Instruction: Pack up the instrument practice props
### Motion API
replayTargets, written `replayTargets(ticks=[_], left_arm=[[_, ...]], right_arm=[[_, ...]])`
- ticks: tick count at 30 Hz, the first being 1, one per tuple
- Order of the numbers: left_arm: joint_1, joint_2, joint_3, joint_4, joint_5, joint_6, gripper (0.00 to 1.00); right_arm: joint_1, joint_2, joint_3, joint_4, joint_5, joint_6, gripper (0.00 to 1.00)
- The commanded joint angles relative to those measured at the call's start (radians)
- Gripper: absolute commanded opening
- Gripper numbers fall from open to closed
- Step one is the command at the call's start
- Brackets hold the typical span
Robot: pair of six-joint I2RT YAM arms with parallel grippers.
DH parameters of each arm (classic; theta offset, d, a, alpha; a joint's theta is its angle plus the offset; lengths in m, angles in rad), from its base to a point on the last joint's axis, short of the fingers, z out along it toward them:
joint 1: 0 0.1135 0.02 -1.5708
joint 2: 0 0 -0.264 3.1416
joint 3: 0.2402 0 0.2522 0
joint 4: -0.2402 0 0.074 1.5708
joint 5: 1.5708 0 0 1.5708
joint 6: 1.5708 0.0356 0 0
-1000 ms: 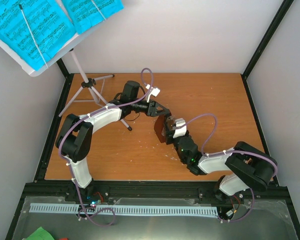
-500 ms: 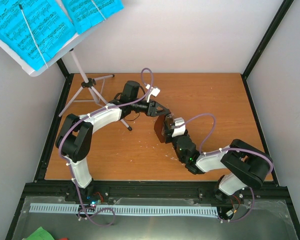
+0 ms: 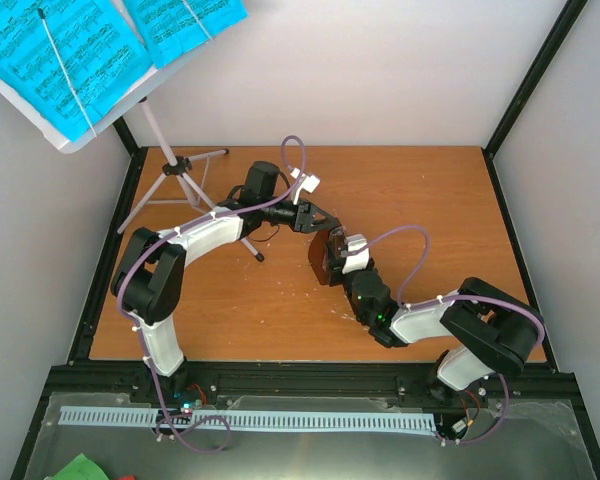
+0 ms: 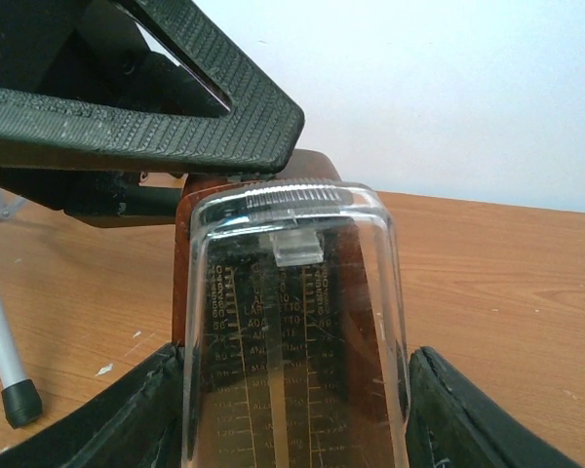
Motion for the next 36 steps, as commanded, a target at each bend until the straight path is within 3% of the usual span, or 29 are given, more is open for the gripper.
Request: replayTargets(ticks=[1,28,36], left_arm=[[-0.003,0.029,-0.011,-0.099,-0.086,0.004,0.41],[-0.003,0.033,-0.008,-0.104,-0.088,0.007,0.41],[-0.003,0.032,-0.008,-0.105,-0.093,0.009,0.42]], right_arm=[[0.015,0.022,-0.006,-0.141,-0.048,0.004,0.39],[0.015,0.027,0.028,-0.198,-0.119,-0.036,0.48],[0.014,0.009,0.019,-0.219,-0.091,-0.010,0.59]])
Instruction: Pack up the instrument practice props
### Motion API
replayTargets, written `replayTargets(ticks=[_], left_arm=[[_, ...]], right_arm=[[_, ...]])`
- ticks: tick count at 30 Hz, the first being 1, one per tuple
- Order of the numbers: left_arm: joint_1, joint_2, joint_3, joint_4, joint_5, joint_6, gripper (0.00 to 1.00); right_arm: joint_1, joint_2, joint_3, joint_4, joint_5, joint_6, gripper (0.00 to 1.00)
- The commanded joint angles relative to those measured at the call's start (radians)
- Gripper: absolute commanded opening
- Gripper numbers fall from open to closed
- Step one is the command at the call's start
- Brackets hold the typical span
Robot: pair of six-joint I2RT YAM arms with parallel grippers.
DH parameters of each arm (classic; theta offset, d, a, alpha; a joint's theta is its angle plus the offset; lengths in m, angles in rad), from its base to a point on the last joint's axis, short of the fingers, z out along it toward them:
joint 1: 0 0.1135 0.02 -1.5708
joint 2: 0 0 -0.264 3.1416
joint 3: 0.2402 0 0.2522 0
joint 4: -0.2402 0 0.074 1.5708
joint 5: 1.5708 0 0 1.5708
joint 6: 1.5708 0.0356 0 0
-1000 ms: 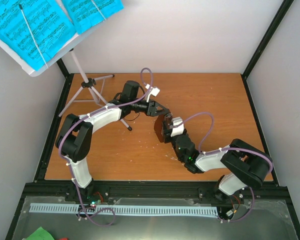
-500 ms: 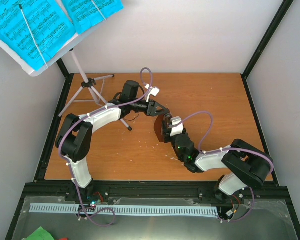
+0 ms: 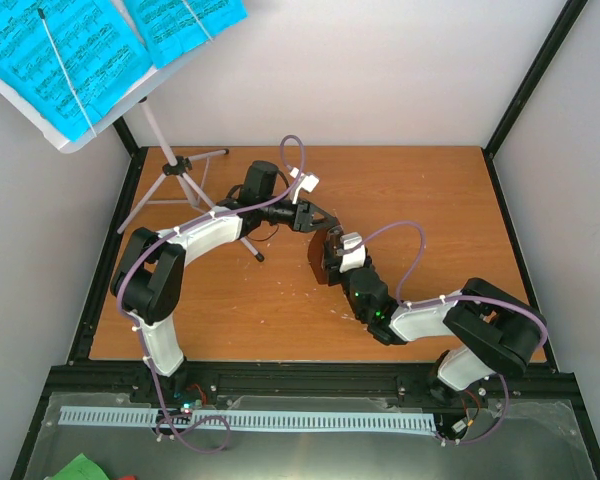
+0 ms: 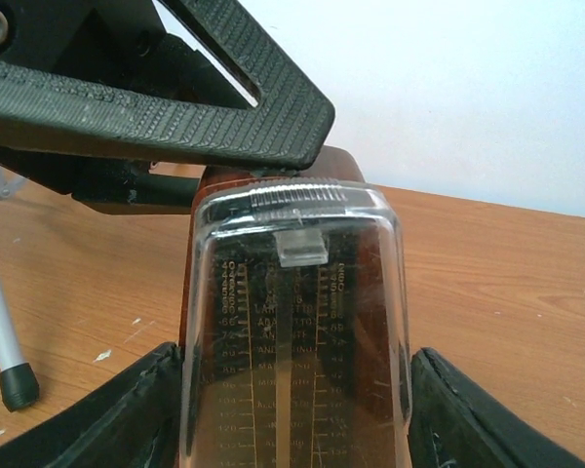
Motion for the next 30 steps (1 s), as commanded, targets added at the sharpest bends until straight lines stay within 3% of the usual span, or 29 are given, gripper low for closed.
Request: replayTargets(ticks=[1,6,11,17,23,30], left_arm=[[-0.006,0.031,-0.009,-0.102,-0.094,0.010,0.42],[-0.006,0.030,-0.008,-0.105,-0.100,0.013,0.43],[-0.006,0.026,-0.006,-0.111,-0.108,0.019,0.43],[-0.006,0.026,-0.004,-0.118,-0.114,0.024,0.47],[0.005,0.007,0.008,-0.129,-0.125,0.033,0.63],[0.039,-0.045,0.003,-0.126,-0.132,0.037,0.77]], right_arm=[[0.017,0.016,-0.010,-0.151,-0.068,0.022,0.63],[0.017,-0.050,-0.026,-0.190,-0.039,0.028,0.84],[0.016,-0.148,-0.048,-0.255,-0.034,0.022,0.94],[-0.015,-0.314,-0.081,-0.370,-0.136,0.025,0.99],[-0.162,-0.461,-0.050,-0.547,-0.441,0.048,1.00],[-0.233,-0.468,0.026,-0.663,-0.521,0.006,0.99]])
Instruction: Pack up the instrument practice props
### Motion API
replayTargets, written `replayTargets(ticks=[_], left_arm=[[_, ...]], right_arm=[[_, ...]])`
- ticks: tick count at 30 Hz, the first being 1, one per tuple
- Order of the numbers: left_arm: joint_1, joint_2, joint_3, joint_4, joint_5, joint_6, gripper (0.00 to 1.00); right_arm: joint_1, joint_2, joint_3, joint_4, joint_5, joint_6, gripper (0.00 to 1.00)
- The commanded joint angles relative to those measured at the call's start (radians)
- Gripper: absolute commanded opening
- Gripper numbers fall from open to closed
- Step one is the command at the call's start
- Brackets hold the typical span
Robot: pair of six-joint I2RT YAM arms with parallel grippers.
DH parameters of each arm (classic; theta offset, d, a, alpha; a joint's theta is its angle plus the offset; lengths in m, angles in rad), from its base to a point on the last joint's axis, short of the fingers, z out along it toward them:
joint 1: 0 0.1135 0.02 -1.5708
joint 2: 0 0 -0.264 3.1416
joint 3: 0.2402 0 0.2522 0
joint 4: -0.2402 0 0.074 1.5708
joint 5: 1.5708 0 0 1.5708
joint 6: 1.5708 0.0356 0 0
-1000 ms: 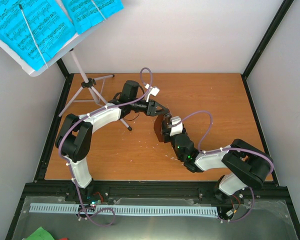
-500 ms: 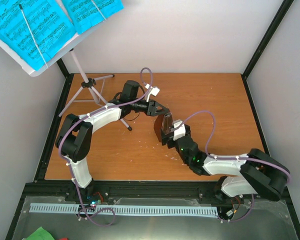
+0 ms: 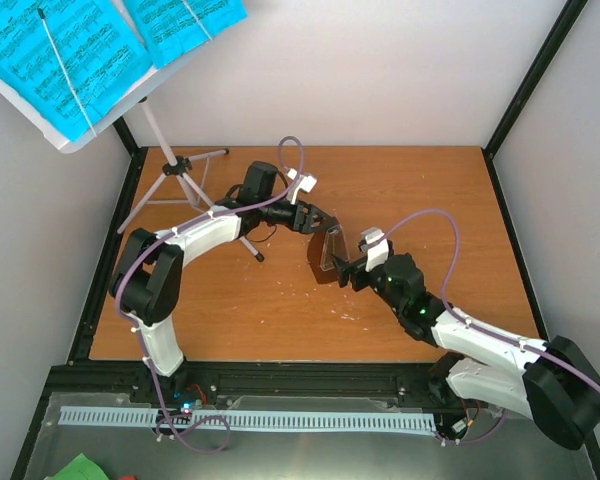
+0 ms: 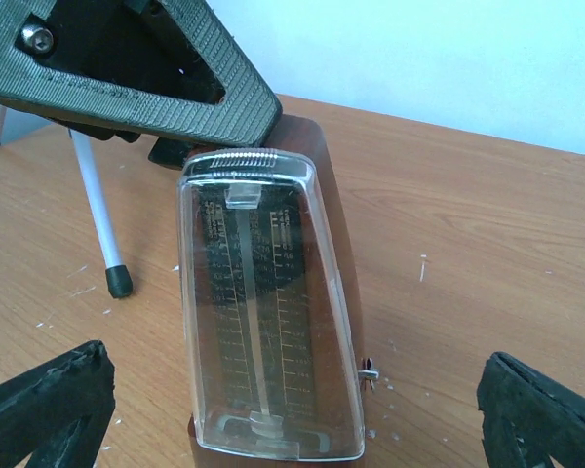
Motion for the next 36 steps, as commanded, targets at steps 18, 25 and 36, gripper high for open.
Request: replayTargets(ticks=[18,25,36], left_arm=[[0.030,-0.021,0.012,-0.078,-0.020,0.037,0.79],[0.074,-0.053,0.003,-0.048,-0.003,0.015,0.88],[0.101,-0.050,-0.015,0.024,0.089,-0.033,0.81]], right_arm=[[-0.038,0.277,0.171,0.035,-0.105,-0.042,0.97],[-0.058,0.294,0.173,0.061,-0.147,-0.039,0.98],[-0.064,0.334,0.215,0.071,-0.154,-0.060,0.95]])
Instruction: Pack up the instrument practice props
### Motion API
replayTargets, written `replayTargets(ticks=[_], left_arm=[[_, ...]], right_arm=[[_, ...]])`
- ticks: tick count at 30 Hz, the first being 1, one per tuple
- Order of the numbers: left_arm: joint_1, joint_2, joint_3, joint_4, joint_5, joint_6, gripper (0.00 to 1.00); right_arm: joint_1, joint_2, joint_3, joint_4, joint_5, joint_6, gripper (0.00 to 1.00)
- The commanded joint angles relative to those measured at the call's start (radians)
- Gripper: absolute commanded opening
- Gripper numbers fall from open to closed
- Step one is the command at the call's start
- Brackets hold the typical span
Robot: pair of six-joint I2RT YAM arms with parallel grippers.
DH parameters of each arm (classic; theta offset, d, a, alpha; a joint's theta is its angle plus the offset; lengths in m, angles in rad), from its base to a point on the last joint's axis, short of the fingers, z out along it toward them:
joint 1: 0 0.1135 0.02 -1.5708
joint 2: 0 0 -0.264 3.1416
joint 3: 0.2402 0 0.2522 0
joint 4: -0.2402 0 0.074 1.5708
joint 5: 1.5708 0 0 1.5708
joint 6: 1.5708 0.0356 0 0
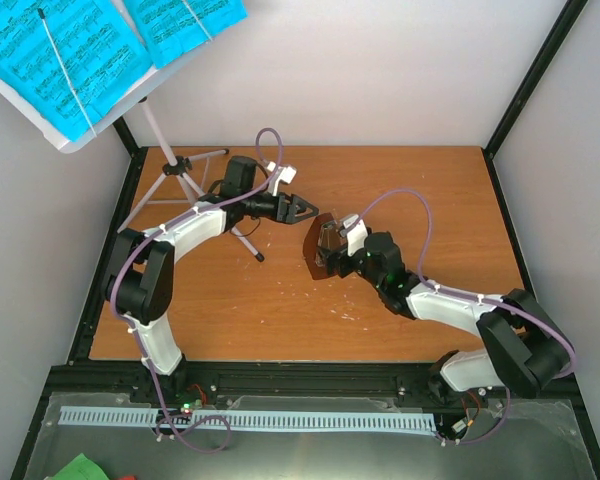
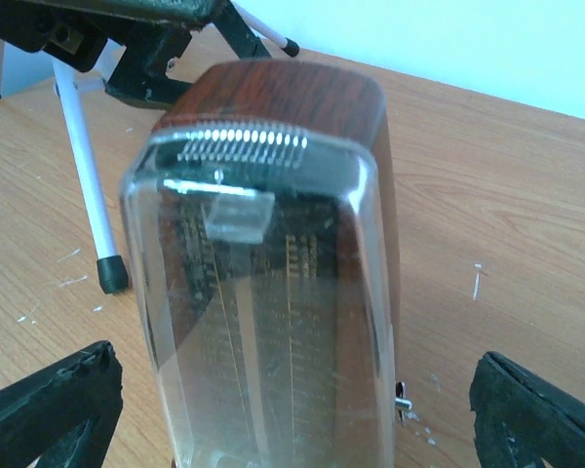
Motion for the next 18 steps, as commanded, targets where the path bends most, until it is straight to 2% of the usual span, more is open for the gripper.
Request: replayTargets(ticks=[1,3,10,15,18], left_arm=[[-0.001,-0.020,0.001,0.057,0.065,-0.027,0.79],[-0.001,-0.011,0.001,0.072,0.080,-0.037,0.75],[-0.002,0.028,0.004,0.119,0.142,-0.078,0.70],[-0.007,0.050,0.009,0.126,0.155,-0.086,0.66],[-0.012,0.062,0.012,0.124,0.157,-0.087,0.65]], right_arm=[[-0.009,0.025,0.044,0.038,-0.012,-0.017,0.95],[-0.009,0.036,0.049,0.044,-0.011,-0.017,0.93],[-0.009,0.059,0.063,0.059,-0.003,-0.022,0.79],[-0.012,0.076,0.069,0.065,-0.001,-0.024,0.75],[-0.012,0.079,0.067,0.073,-0.016,-0.024,0.68]])
